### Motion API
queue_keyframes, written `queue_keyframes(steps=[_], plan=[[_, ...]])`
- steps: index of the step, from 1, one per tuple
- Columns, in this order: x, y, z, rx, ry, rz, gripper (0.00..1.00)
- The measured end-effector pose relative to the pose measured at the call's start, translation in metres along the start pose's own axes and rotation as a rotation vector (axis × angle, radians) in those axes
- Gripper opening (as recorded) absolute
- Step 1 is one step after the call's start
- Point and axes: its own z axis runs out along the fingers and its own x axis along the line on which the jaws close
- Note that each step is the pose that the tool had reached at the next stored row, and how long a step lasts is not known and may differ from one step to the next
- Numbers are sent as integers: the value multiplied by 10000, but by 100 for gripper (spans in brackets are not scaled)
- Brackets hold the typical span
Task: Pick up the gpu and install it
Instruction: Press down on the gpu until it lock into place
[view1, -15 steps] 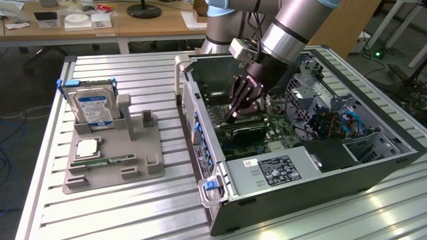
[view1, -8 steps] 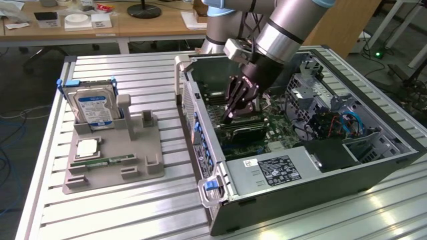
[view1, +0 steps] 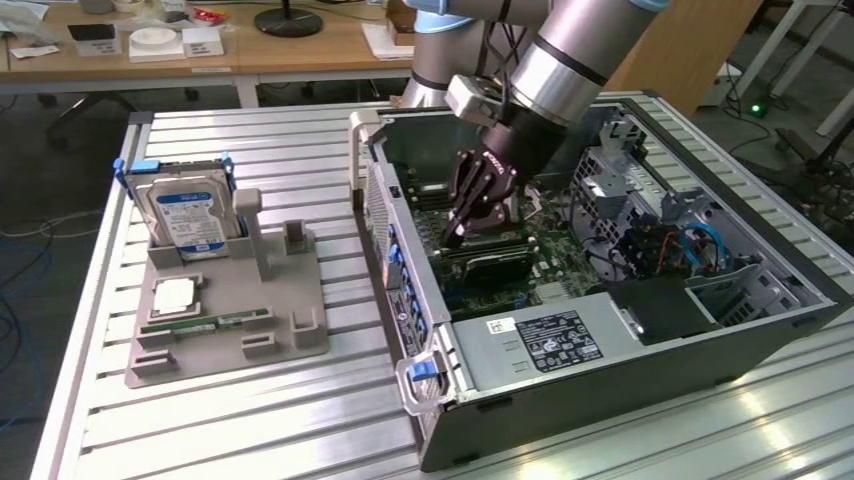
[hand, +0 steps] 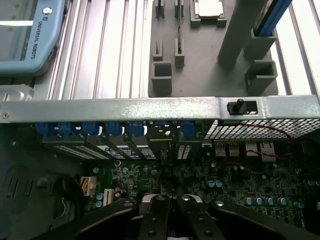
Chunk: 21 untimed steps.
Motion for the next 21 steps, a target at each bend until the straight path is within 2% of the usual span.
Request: queue_keyframes(steps=[3, 7, 9, 16, 19, 21], plan=[[8, 7, 5, -47, 0, -3, 11], [17, 17, 8, -220, 8, -13, 11], [23, 28, 13, -280, 12, -19, 11], [45, 142, 65, -304, 18, -36, 11], [84, 152, 72, -322, 21, -43, 11], [100, 155, 75, -359, 20, -43, 11]])
